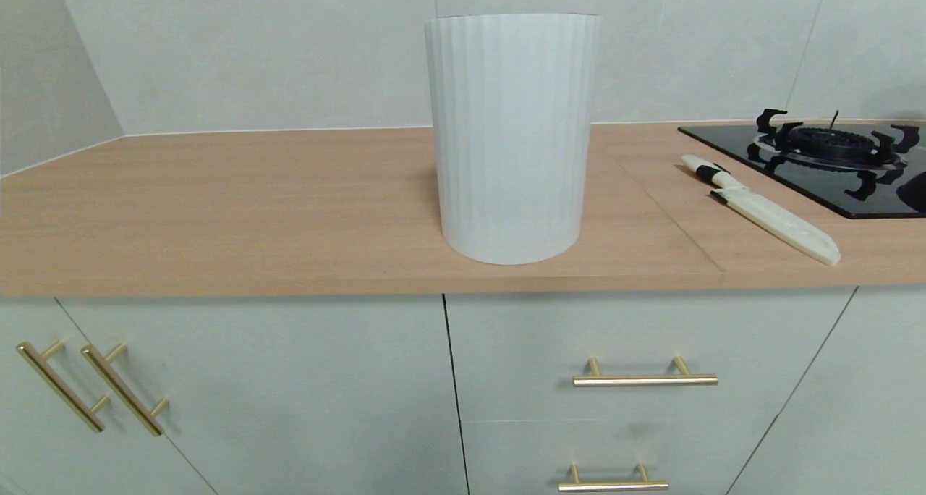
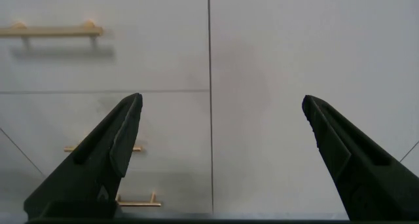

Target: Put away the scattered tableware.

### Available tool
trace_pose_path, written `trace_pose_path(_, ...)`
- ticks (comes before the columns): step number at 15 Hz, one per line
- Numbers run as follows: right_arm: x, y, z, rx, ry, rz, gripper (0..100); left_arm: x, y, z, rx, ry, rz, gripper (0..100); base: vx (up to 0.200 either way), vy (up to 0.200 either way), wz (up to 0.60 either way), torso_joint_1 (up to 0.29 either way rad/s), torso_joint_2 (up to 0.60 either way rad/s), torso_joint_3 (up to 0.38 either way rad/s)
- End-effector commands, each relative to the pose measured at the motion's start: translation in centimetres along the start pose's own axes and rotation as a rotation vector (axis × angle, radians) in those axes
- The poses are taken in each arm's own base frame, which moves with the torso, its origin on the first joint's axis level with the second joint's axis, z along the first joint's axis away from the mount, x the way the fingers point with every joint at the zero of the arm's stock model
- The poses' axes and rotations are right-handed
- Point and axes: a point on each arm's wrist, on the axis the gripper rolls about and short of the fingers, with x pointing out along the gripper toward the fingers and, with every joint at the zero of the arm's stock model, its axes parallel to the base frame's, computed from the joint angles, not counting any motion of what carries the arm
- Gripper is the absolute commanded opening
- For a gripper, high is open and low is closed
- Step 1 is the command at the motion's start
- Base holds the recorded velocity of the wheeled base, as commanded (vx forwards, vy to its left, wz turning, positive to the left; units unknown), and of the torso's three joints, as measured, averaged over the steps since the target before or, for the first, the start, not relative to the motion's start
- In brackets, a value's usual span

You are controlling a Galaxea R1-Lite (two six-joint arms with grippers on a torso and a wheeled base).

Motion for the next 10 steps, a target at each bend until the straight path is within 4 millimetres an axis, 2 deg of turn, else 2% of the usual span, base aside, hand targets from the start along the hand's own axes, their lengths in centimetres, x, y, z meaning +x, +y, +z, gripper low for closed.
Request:
trace_pose_path(1, 0.01, 0.00, 0.01, 0.000, 0.001, 0.000, 100, 0.02, 0.00, -0.04, 0.000, 0.004, 0.001, 100, 0.000, 0.000, 0.00, 0.032, -0.13, -0.276)
trace_pose_path(10, 0.01, 0.00, 0.01, 0.000, 0.001, 0.000, 100, 0.02, 0.00, -0.04, 0.000, 0.004, 0.001, 100, 0.000, 0.000, 0.00, 0.175, -0.48, -0.290)
